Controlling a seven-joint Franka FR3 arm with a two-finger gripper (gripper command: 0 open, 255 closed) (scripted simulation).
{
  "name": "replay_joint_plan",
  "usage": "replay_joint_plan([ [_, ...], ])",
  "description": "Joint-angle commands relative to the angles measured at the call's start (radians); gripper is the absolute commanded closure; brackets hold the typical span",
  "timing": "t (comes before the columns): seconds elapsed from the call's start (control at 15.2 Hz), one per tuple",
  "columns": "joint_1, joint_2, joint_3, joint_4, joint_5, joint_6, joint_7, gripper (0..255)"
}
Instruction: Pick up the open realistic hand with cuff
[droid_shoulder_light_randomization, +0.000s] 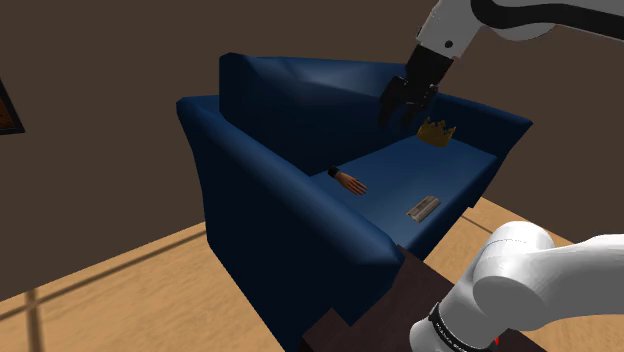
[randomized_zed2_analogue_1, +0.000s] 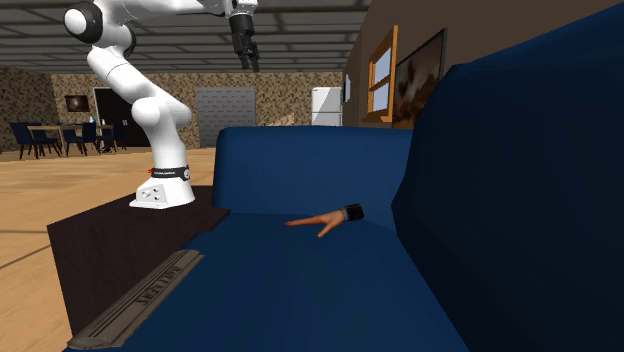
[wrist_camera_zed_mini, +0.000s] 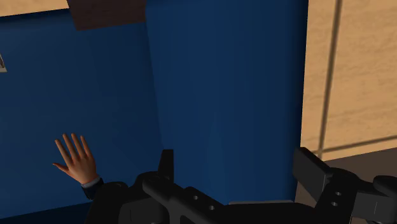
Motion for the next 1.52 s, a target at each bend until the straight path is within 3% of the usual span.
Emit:
replay_joint_plan([
  [0.0, 0.000, 0.000, 0.000, 0.000, 0.000, 0.000, 0.000, 0],
  [0.73, -0.018, 0.188, -0.152, -0.130, -0.093, 0.321, -0.211, 0],
  [1.12, -0.015, 0.361, -0.240, -0.128, -0.109, 0.498, -0.330, 0],
  [1.45, -0.002, 0.535, -0.313, -0.086, -0.083, 0.633, -0.443, 0],
])
